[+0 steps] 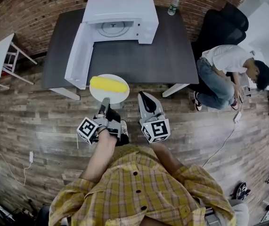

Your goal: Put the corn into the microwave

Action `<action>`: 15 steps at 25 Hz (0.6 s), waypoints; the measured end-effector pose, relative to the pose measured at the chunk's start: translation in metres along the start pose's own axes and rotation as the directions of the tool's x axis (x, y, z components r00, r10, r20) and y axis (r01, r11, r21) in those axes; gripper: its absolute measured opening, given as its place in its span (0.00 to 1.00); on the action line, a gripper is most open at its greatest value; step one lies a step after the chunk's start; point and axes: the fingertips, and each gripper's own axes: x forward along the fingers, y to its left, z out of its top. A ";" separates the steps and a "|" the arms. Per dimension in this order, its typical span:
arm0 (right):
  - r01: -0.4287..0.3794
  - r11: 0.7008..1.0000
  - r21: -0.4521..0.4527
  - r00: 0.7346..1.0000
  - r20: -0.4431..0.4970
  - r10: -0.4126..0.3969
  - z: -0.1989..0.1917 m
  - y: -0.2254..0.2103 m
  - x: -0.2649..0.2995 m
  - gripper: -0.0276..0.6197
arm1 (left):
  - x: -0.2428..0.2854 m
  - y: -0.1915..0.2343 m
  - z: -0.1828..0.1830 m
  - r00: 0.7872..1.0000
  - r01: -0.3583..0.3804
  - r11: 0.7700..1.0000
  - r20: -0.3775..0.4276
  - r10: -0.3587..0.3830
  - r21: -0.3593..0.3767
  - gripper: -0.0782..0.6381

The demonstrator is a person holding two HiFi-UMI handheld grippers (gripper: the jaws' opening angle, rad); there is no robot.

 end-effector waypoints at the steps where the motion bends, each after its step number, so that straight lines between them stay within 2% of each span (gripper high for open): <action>1: 0.003 1.000 0.001 1.000 -0.001 -0.003 0.001 -0.003 0.010 0.04 | 0.009 -0.002 0.005 1.000 -0.001 1.000 -0.004 0.001 0.002 0.13; 6: 0.015 1.000 0.027 1.000 -0.012 -0.015 0.002 -0.015 0.053 0.04 | 0.046 -0.008 0.024 0.999 -0.005 1.000 -0.034 0.005 -0.007 0.13; 9: 0.026 0.999 0.027 1.000 -0.014 -0.026 0.003 -0.019 0.072 0.04 | 0.064 -0.004 0.036 0.998 -0.034 0.999 -0.052 0.034 -0.003 0.13; 15: 0.059 0.998 0.013 0.998 -0.035 -0.059 0.005 -0.028 0.096 0.04 | 0.094 -0.010 0.053 0.997 -0.027 1.000 -0.066 0.026 -0.009 0.13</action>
